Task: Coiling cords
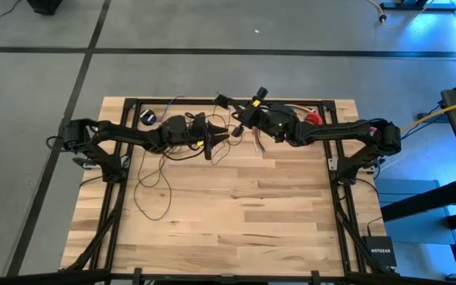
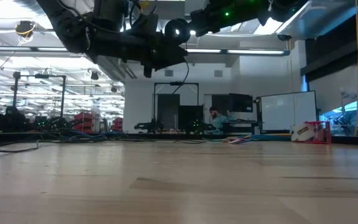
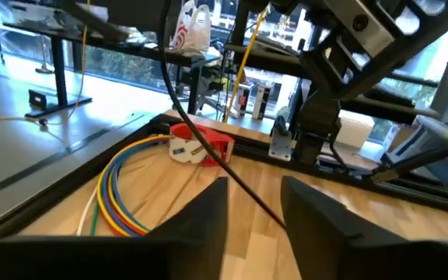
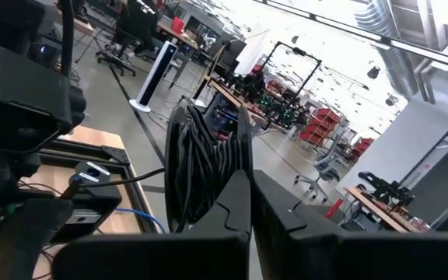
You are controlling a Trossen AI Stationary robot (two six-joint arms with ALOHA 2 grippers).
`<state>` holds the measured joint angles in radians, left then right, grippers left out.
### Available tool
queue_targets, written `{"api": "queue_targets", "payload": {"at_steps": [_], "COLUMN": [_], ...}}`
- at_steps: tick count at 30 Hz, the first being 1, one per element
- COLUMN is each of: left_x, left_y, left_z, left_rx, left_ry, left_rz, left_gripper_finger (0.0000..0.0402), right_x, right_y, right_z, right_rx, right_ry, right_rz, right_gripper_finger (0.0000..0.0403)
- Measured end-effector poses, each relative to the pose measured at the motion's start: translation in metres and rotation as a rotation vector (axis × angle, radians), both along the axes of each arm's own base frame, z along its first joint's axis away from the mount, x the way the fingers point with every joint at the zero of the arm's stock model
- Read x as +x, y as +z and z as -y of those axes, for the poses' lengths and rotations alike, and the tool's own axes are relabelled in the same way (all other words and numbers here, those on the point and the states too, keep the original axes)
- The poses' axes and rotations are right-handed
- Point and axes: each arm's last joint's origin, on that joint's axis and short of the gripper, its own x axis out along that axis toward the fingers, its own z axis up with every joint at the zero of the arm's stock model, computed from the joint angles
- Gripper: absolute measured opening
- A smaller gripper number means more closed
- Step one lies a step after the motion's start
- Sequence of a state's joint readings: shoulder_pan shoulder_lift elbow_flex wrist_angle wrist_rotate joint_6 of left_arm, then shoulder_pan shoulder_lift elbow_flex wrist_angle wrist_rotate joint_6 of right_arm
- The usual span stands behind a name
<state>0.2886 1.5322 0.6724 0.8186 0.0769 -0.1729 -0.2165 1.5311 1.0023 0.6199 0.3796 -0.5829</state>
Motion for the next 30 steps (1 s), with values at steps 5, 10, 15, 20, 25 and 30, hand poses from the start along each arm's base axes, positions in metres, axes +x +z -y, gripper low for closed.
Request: {"api": "queue_targets", "payload": {"at_steps": [5, 10, 15, 20, 25, 30], "left_x": [0.000, 0.000, 0.000, -0.001, -0.005, -0.011], "left_y": [0.000, 0.002, 0.001, -0.003, -0.004, -0.004], "left_z": [0.000, 0.000, 0.000, -0.004, -0.015, -0.030], "left_rx": [0.079, 0.106, 0.145, 0.238, 0.303, 0.389], "left_ry": [-0.004, -0.003, -0.004, 0.081, 0.152, 0.283], "left_rz": [-0.016, -0.001, -0.015, -0.089, -0.129, -0.200], "left_gripper_finger": [0.0036, 0.0010, 0.0004, 0.0003, 0.0004, 0.0005], "right_x": [0.000, 0.001, 0.001, 0.001, 0.002, 0.002], "right_y": [0.000, 0.000, 0.000, 0.000, 0.001, 0.001], "right_z": [-0.001, -0.001, -0.001, -0.002, -0.004, -0.005], "right_rx": [-0.002, 0.006, 0.007, 0.016, 0.054, 0.077], "right_ry": [0.026, 0.039, 0.039, 0.064, 0.135, 0.181], "right_rz": [0.000, 0.010, 0.010, 0.018, 0.052, 0.054], "right_gripper_finger": [0.0002, 0.0002, 0.0002, 0.0002, 0.0003, 0.0003]}}
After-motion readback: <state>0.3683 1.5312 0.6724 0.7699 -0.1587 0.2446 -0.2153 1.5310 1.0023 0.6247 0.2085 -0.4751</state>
